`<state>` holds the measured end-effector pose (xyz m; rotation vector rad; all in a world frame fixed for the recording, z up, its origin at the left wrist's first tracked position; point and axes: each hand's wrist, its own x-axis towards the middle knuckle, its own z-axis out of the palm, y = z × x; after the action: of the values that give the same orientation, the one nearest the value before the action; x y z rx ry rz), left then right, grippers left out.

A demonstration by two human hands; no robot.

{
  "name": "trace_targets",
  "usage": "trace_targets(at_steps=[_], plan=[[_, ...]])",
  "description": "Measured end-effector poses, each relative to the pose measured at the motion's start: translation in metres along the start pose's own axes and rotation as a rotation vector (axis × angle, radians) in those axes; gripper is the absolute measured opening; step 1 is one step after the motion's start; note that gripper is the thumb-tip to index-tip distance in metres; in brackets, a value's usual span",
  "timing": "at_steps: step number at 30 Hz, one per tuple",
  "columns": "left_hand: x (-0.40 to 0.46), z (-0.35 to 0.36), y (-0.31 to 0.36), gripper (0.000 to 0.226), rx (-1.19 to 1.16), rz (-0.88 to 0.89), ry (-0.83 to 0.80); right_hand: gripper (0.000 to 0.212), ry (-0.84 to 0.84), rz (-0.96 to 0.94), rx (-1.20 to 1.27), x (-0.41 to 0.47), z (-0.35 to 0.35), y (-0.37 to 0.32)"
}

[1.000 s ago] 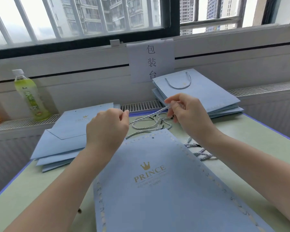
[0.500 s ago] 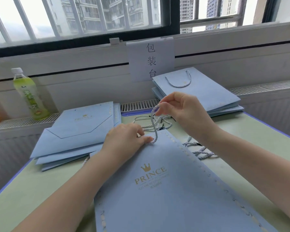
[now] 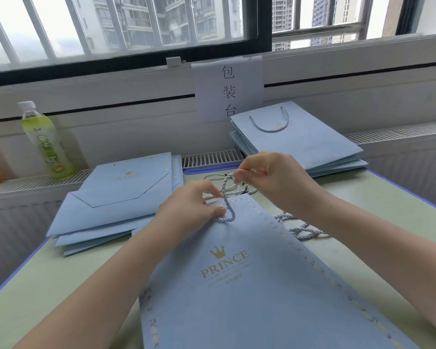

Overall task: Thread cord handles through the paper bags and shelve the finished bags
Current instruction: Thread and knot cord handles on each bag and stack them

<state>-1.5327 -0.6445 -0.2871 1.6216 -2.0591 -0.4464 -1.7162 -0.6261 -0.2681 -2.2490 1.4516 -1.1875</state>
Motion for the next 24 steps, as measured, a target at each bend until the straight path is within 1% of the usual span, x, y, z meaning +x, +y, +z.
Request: trace_targets(at_steps=[3, 6, 9, 12, 14, 17, 19, 21, 23, 24], plan=[[0.000, -0.001, 0.000, 0.010, 0.017, -0.040, 0.060, 0.018, 0.044, -0.007, 0.084, -0.002, 0.003, 0.000], [0.001, -0.002, 0.000, 0.016, 0.039, -0.074, 0.131, 0.013, 0.032, 0.016, 0.174, 0.000, 0.008, 0.000], [0.000, -0.003, 0.003, 0.021, 0.072, -0.080, 0.178, 0.018, -0.031, 0.036, 0.232, -0.001, 0.008, -0.001], [-0.001, -0.002, 0.005, 0.022, 0.110, -0.058, 0.192, 0.025, -0.069, 0.049, 0.185, -0.003, 0.007, 0.001], [-0.002, -0.002, 0.006, 0.024, 0.122, -0.041, 0.205, 0.033, -0.074, 0.080, 0.211, -0.004, 0.006, 0.001], [-0.005, -0.002, 0.009, 0.024, 0.148, -0.001, 0.252, 0.048, -0.097, 0.143, 0.362, -0.004, 0.005, -0.001], [-0.006, -0.002, 0.010, 0.023, 0.181, 0.016, 0.284, 0.052, -0.134, 0.218, 0.515, -0.001, 0.005, 0.001], [-0.006, -0.002, 0.010, 0.025, 0.194, 0.025, 0.297, 0.049, -0.161, 0.306, 0.685, 0.002, 0.003, 0.000], [-0.007, -0.002, 0.010, 0.027, 0.186, 0.030, 0.302, 0.037, -0.144, 0.363, 0.833, 0.004, 0.001, -0.002], [-0.007, -0.002, 0.010, 0.028, 0.182, 0.033, 0.305, 0.030, -0.130, 0.379, 0.852, 0.004, 0.001, -0.003]])
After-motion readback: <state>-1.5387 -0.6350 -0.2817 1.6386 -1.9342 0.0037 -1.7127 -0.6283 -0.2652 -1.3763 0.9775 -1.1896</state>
